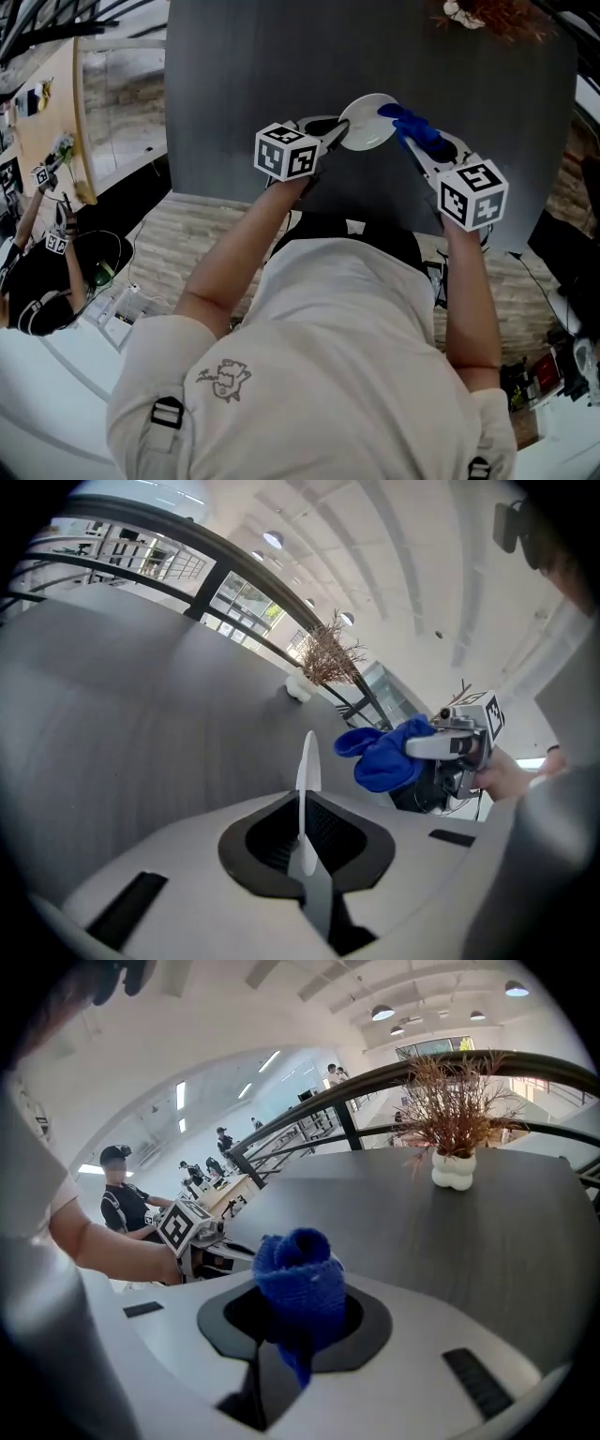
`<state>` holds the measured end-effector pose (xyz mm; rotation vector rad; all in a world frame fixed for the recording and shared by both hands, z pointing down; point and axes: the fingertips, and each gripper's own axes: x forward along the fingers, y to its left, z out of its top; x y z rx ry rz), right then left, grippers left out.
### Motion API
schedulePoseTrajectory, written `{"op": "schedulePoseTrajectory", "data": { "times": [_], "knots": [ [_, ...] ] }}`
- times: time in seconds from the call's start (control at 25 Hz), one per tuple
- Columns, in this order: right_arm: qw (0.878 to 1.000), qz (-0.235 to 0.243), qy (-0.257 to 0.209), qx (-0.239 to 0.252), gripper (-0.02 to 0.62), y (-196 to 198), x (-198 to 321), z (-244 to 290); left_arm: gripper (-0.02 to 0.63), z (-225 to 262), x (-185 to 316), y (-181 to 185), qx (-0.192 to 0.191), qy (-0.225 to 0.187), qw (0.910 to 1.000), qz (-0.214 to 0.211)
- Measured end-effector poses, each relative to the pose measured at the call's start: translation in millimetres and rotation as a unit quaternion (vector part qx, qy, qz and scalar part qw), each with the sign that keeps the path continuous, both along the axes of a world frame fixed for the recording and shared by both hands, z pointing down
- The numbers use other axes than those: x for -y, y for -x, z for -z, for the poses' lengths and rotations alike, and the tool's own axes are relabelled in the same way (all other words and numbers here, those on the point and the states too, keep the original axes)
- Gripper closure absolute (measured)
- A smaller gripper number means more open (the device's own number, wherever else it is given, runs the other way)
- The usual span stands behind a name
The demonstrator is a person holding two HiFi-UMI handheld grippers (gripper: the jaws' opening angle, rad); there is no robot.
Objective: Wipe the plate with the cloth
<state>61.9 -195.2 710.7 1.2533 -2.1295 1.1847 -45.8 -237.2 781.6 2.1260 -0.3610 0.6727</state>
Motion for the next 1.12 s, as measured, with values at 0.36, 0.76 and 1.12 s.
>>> {"op": "schedulePoseTrajectory", "data": {
  "times": [0.36, 0.76, 1.12],
  "knots": [
    [1.0, 0.014, 0.009, 0.013, 0.508, 0.6, 6.6, -28.8, 0.586, -32.3, 6.6, -11.2, -0.003, 0.019, 0.9993, 0.031],
    [0.999, 0.019, 0.021, 0.042, 0.508, 18.0, 8.7, -66.6, 0.556, -55.3, 15.0, -17.1, 0.046, -0.029, 0.9985, 0.004],
    [0.998, 0.023, 0.025, 0.06, 0.508, 25.7, 2.5, -78.6, 0.514, -68.7, 20.6, -18.0, 0.115, -0.092, 0.9886, -0.031]
  ]
}}
